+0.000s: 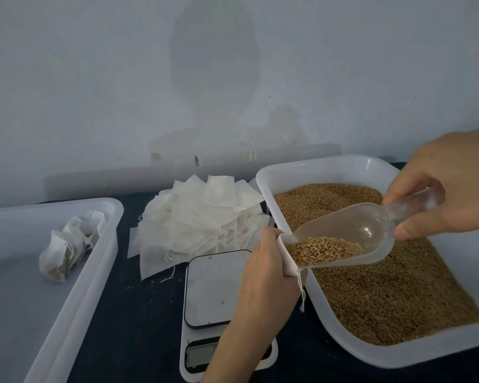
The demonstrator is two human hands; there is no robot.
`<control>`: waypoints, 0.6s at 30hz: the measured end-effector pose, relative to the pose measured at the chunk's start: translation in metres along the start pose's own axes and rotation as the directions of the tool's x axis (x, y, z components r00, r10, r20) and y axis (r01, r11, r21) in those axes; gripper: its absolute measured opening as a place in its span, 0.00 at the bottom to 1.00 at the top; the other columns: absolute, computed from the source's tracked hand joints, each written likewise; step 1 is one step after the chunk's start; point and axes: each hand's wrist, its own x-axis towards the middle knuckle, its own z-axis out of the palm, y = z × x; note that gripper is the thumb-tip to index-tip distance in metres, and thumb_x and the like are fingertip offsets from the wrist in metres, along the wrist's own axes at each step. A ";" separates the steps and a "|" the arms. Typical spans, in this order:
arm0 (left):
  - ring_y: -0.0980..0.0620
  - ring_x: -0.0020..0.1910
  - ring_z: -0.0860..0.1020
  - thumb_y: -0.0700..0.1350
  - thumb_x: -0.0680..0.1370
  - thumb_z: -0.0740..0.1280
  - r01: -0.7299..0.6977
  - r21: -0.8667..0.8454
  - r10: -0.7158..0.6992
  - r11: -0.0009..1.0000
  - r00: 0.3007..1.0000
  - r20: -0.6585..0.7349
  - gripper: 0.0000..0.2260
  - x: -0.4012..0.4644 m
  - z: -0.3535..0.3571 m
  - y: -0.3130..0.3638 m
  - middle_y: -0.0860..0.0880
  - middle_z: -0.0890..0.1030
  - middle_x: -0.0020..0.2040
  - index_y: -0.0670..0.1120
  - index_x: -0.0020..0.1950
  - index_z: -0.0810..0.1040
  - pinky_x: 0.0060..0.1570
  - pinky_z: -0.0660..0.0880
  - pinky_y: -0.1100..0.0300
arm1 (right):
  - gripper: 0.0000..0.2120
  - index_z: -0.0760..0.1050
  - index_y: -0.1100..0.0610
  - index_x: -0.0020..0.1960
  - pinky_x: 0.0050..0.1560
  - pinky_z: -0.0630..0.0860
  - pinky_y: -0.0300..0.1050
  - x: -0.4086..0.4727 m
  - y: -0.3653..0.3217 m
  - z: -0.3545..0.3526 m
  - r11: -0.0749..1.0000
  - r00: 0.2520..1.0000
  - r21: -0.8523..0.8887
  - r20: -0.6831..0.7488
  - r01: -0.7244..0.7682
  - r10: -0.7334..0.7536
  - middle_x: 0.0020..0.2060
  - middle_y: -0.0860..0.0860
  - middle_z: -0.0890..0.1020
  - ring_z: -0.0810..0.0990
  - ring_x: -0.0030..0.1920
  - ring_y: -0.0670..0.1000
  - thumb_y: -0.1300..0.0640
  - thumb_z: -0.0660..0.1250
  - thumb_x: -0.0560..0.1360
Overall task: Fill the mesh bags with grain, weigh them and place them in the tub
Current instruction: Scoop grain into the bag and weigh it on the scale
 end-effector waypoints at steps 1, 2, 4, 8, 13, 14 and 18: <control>0.59 0.37 0.73 0.38 0.77 0.67 0.003 -0.028 -0.003 1.000 1.000 0.009 0.12 0.000 -0.001 0.000 0.48 0.74 0.44 0.47 0.54 0.65 0.36 0.74 0.61 | 0.20 0.69 0.18 0.40 0.36 0.71 0.32 -0.001 0.000 0.000 1.000 1.000 0.002 -0.010 -0.002 0.002 0.34 0.21 0.75 0.73 0.39 0.23 0.24 0.59 0.48; 0.60 0.35 0.72 0.38 0.77 0.66 -0.001 -0.048 0.002 0.999 1.000 0.018 0.12 -0.001 -0.001 0.000 0.47 0.74 0.43 0.48 0.53 0.65 0.33 0.72 0.65 | 0.20 0.69 0.18 0.41 0.35 0.71 0.32 -0.001 0.000 0.000 1.000 1.000 0.001 -0.017 -0.004 0.004 0.34 0.21 0.75 0.73 0.38 0.23 0.24 0.58 0.48; 0.60 0.33 0.70 0.37 0.77 0.66 -0.023 -0.057 0.024 0.998 1.000 0.014 0.11 -0.002 0.000 -0.001 0.47 0.72 0.41 0.48 0.50 0.65 0.32 0.69 0.67 | 0.19 0.69 0.18 0.41 0.32 0.70 0.30 -0.002 0.000 -0.002 1.000 1.000 -0.010 -0.021 0.002 -0.002 0.34 0.21 0.75 0.73 0.37 0.24 0.24 0.59 0.49; 0.59 0.34 0.71 0.37 0.77 0.66 -0.014 -0.073 0.013 0.997 1.000 -0.011 0.13 -0.002 0.001 -0.004 0.51 0.71 0.38 0.50 0.51 0.65 0.34 0.69 0.68 | 0.21 0.69 0.18 0.41 0.32 0.67 0.31 -0.002 0.002 -0.002 0.999 0.999 -0.038 -0.027 0.017 -0.018 0.33 0.21 0.75 0.72 0.37 0.23 0.22 0.56 0.49; 0.61 0.34 0.69 0.37 0.77 0.66 -0.029 -0.077 0.027 0.997 0.999 -0.023 0.13 -0.002 0.001 -0.005 0.52 0.70 0.39 0.51 0.50 0.64 0.35 0.69 0.70 | 0.19 0.68 0.17 0.42 0.31 0.65 0.30 -0.001 0.003 -0.001 0.999 0.999 -0.042 -0.037 0.020 -0.021 0.34 0.20 0.74 0.72 0.37 0.22 0.22 0.57 0.50; 0.60 0.34 0.69 0.37 0.77 0.66 -0.031 -0.077 0.029 0.997 0.999 -0.025 0.13 -0.001 0.001 -0.005 0.51 0.70 0.39 0.50 0.50 0.64 0.35 0.69 0.70 | 0.19 0.67 0.17 0.41 0.31 0.65 0.29 -0.001 0.003 -0.001 0.999 0.999 -0.042 -0.047 0.015 -0.017 0.33 0.20 0.74 0.72 0.37 0.22 0.23 0.58 0.50; 0.59 0.37 0.71 0.37 0.77 0.67 -0.037 -0.096 0.035 0.995 0.999 -0.025 0.11 0.000 0.001 -0.007 0.45 0.74 0.42 0.48 0.49 0.66 0.44 0.77 0.61 | 0.20 0.69 0.18 0.41 0.33 0.67 0.31 -0.003 0.003 0.000 1.000 0.999 -0.014 -0.052 0.008 -0.008 0.34 0.20 0.74 0.72 0.37 0.22 0.22 0.58 0.48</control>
